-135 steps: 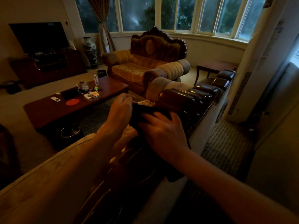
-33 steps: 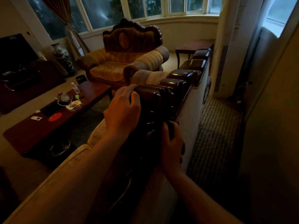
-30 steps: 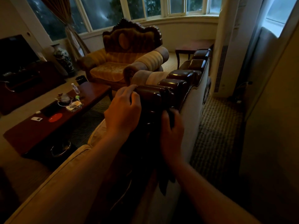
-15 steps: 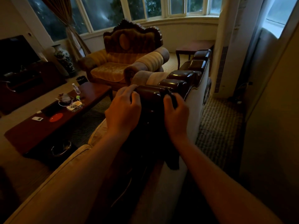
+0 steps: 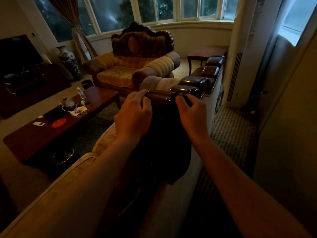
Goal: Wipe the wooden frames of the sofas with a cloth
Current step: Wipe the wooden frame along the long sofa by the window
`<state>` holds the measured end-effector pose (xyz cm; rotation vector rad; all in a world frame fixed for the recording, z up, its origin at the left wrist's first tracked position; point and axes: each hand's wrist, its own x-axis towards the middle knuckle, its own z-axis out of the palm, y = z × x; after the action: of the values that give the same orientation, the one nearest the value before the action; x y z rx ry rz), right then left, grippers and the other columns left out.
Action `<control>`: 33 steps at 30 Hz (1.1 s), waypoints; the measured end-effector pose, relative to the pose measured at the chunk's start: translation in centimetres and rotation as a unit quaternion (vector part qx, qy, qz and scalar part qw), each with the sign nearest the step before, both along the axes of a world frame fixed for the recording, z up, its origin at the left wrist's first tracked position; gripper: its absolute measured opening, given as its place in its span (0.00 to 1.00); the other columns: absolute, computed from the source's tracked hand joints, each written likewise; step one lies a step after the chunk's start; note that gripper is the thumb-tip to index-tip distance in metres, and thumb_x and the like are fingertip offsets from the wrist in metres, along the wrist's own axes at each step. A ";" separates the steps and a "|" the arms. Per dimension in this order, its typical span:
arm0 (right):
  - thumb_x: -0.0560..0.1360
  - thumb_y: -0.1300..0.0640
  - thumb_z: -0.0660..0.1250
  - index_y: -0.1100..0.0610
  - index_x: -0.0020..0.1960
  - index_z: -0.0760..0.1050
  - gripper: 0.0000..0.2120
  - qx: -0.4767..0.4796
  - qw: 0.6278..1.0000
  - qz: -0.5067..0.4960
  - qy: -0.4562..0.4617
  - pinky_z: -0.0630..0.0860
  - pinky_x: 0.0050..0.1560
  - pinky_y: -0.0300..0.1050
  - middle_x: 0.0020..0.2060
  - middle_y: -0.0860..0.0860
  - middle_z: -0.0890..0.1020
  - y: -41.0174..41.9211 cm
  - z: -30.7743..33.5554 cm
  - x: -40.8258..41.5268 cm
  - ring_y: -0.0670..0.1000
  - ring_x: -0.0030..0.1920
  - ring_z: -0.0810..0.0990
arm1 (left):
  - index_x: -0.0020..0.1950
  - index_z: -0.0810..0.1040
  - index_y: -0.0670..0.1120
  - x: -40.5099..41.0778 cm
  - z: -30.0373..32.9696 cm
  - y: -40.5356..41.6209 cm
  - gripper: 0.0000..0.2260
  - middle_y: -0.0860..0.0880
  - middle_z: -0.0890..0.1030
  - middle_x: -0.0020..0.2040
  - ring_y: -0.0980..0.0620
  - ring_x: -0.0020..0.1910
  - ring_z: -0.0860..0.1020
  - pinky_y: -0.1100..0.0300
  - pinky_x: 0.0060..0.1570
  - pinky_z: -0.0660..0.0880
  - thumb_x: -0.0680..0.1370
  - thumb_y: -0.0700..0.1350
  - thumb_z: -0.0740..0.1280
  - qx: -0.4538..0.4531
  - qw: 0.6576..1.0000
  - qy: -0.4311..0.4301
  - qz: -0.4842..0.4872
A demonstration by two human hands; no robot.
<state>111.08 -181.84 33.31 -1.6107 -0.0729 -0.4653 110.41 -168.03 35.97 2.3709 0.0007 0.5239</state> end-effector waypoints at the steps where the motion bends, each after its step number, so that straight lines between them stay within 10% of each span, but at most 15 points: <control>1: 0.77 0.60 0.63 0.56 0.38 0.75 0.09 -0.004 1.000 -0.006 -0.011 0.68 0.29 0.28 0.30 0.46 0.75 0.1 1.1 0.6 0.38 0.27 0.74 | 0.68 0.71 0.54 0.0 0.0 0.0 0.26 0.54 0.71 0.68 0.52 0.65 0.70 0.49 0.62 0.67 0.73 0.55 0.48 0.001 1.000 -0.003 0.000; 6: 0.76 0.54 0.61 0.47 0.43 0.73 0.04 0.134 0.985 -0.092 -0.063 0.72 0.39 0.29 0.37 0.43 0.77 4.3 -2.5 -3.7 0.36 0.37 0.76 | 0.68 0.71 0.55 -0.3 -0.1 -0.2 0.26 0.55 0.71 0.68 0.54 0.66 0.69 0.51 0.62 0.67 0.73 0.55 0.48 0.005 1.000 -0.006 0.009; 12: 0.73 0.55 0.60 0.57 0.42 0.74 0.07 -0.017 0.986 -0.056 -0.159 0.67 0.39 0.22 0.35 0.45 0.74 5.9 -7.2 -8.3 0.32 0.38 0.72 | 0.68 0.72 0.53 0.1 -0.4 0.1 0.25 0.54 0.72 0.67 0.53 0.65 0.70 0.47 0.64 0.67 0.73 0.54 0.49 -0.005 1.000 -0.014 -0.004; 18: 0.78 0.62 0.61 0.51 0.39 0.71 0.11 0.056 0.991 -0.122 -0.004 0.67 0.32 0.31 0.31 0.45 0.73 3.0 -7.1 -1.9 0.40 0.31 0.72 | 0.68 0.72 0.54 -0.1 -0.2 -0.1 0.25 0.54 0.72 0.67 0.53 0.65 0.71 0.48 0.63 0.67 0.74 0.54 0.49 -0.008 1.000 -0.016 0.000; 28: 0.72 0.45 0.56 0.50 0.40 0.70 0.10 -0.091 0.994 -0.044 -0.032 0.66 0.32 0.28 0.33 0.39 0.72 4.2 -7.7 -7.7 0.38 0.33 0.72 | 0.68 0.71 0.55 -0.2 -0.2 -0.1 0.22 0.55 0.71 0.68 0.54 0.65 0.69 0.52 0.60 0.66 0.77 0.52 0.50 -0.003 1.000 -0.010 0.006; 33: 0.77 0.59 0.63 0.50 0.48 0.76 0.05 -0.005 0.994 0.110 0.011 0.73 0.36 0.30 0.39 0.42 0.80 2.3 -6.6 -7.8 0.40 0.37 0.79 | 0.68 0.71 0.53 -0.2 -0.1 -0.1 0.24 0.54 0.72 0.68 0.53 0.65 0.70 0.50 0.63 0.67 0.75 0.52 0.49 -0.001 1.000 -0.015 0.005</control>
<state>103.24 -179.57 26.70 -1.5951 -0.2339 -0.2775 110.19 -168.13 35.87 2.3630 -0.0007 0.5632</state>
